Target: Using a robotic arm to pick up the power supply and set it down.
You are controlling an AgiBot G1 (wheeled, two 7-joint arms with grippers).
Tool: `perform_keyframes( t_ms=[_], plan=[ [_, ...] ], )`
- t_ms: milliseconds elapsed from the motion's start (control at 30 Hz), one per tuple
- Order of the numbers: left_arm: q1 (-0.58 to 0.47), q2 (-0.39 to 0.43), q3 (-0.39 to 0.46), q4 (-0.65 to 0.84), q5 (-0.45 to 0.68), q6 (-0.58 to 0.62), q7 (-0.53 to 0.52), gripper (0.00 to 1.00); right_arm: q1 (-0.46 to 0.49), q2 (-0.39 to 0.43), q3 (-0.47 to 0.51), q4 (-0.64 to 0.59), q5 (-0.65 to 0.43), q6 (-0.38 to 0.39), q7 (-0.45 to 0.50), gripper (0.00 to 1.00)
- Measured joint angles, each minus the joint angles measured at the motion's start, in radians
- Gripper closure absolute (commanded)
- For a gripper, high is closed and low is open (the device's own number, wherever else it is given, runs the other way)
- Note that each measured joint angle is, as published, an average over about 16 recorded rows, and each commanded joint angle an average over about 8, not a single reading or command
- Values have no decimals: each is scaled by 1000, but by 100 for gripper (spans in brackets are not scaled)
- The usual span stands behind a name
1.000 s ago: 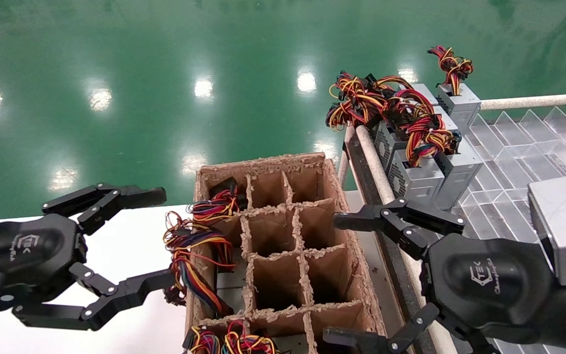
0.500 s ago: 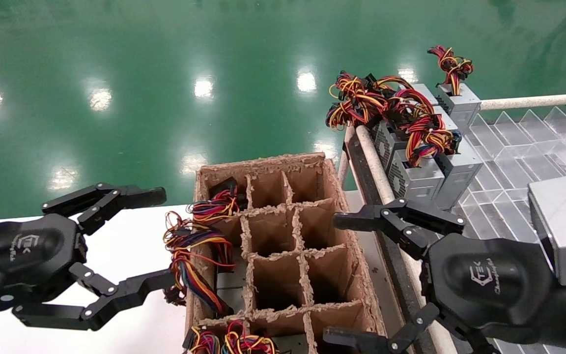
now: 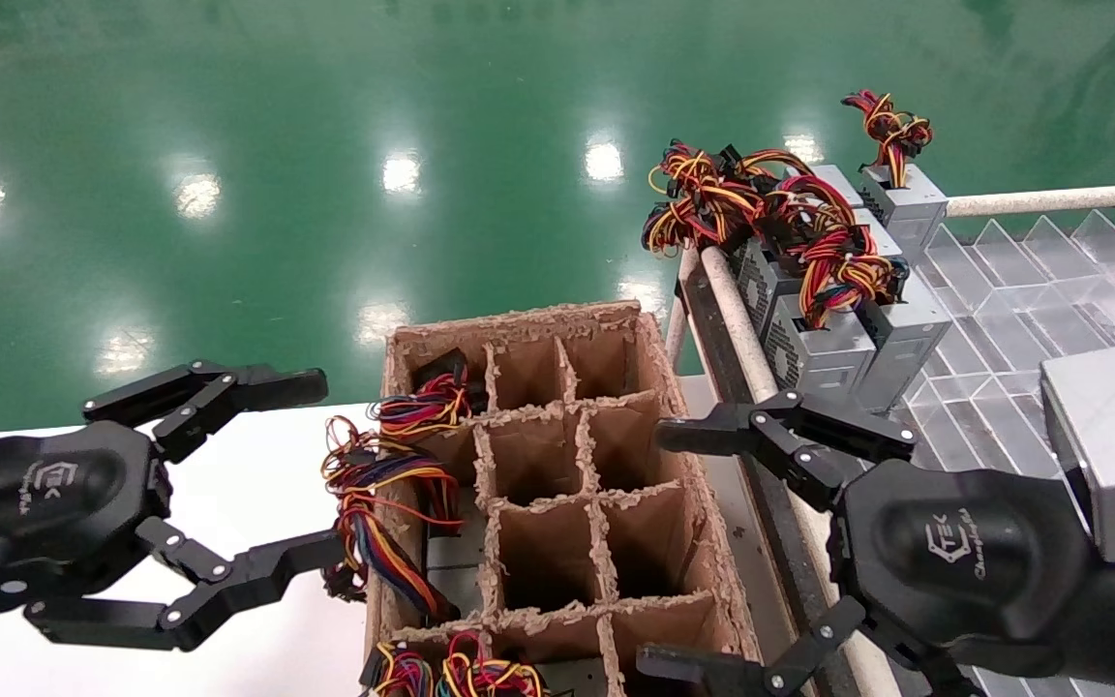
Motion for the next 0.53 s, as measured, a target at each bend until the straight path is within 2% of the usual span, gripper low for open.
perform_keyframes(
  t_ms=[533],
  plan=[
    [0, 0, 0, 0, 0, 0, 0, 0, 0, 0, 0, 0, 0, 0, 0, 0]
  ],
)
